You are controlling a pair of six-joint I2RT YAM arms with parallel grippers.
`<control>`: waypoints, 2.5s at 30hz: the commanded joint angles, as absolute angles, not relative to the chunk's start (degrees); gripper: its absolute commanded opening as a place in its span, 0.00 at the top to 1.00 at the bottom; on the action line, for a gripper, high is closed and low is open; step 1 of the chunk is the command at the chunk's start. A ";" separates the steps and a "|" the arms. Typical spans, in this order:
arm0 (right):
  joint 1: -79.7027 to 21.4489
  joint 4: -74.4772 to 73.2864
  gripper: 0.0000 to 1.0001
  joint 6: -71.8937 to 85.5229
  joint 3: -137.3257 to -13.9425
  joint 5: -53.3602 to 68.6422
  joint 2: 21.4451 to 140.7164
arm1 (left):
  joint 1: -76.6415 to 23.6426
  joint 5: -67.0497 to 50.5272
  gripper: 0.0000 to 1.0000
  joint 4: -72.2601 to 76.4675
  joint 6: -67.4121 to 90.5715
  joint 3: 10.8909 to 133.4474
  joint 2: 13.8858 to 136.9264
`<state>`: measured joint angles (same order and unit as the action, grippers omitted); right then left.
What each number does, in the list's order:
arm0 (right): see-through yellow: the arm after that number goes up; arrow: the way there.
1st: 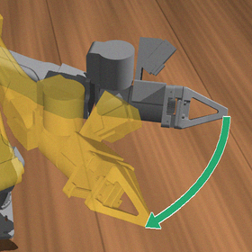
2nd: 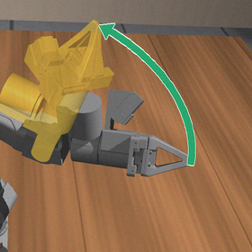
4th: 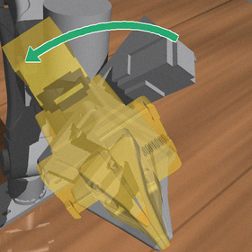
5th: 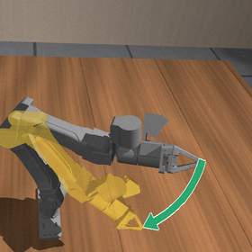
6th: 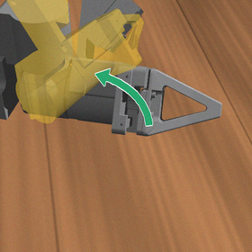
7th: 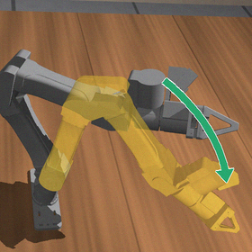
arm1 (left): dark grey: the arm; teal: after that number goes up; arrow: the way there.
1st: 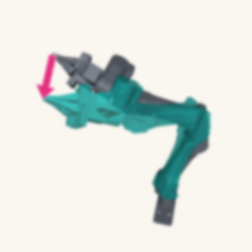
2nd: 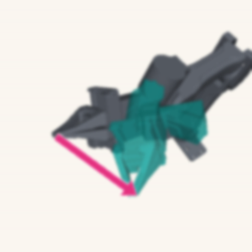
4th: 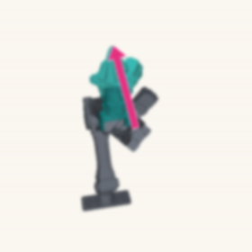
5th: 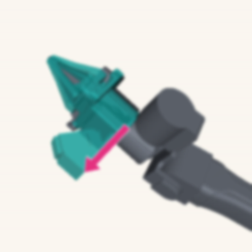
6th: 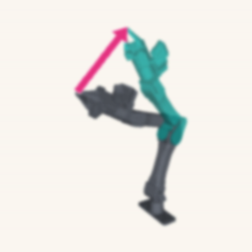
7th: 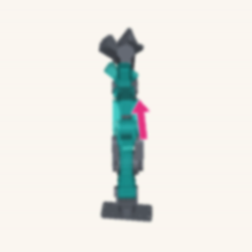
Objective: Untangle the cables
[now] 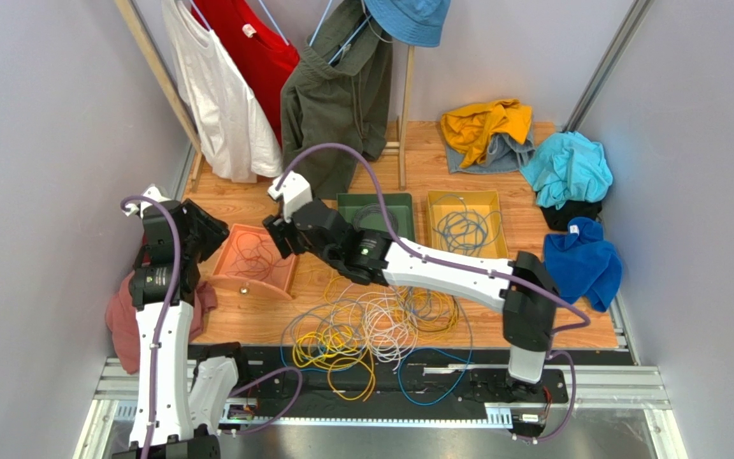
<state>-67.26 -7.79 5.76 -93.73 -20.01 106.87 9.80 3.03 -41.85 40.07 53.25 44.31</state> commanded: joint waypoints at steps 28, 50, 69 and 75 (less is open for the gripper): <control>-91.13 -7.56 0.39 28.03 -44.82 -27.25 78.20 | -20.92 -1.93 0.55 -36.74 42.80 34.45 30.41; -97.91 -30.66 1.00 14.61 -68.08 -56.68 62.86 | -21.53 -1.58 0.59 -34.99 44.65 35.50 31.72; -100.02 -33.14 1.00 -8.34 -95.09 -61.88 55.81 | -36.03 -12.73 0.51 -6.09 40.17 37.79 40.34; -100.02 -30.24 1.00 -8.70 -102.56 -55.82 53.97 | -38.23 -18.89 0.34 7.71 37.44 34.89 40.07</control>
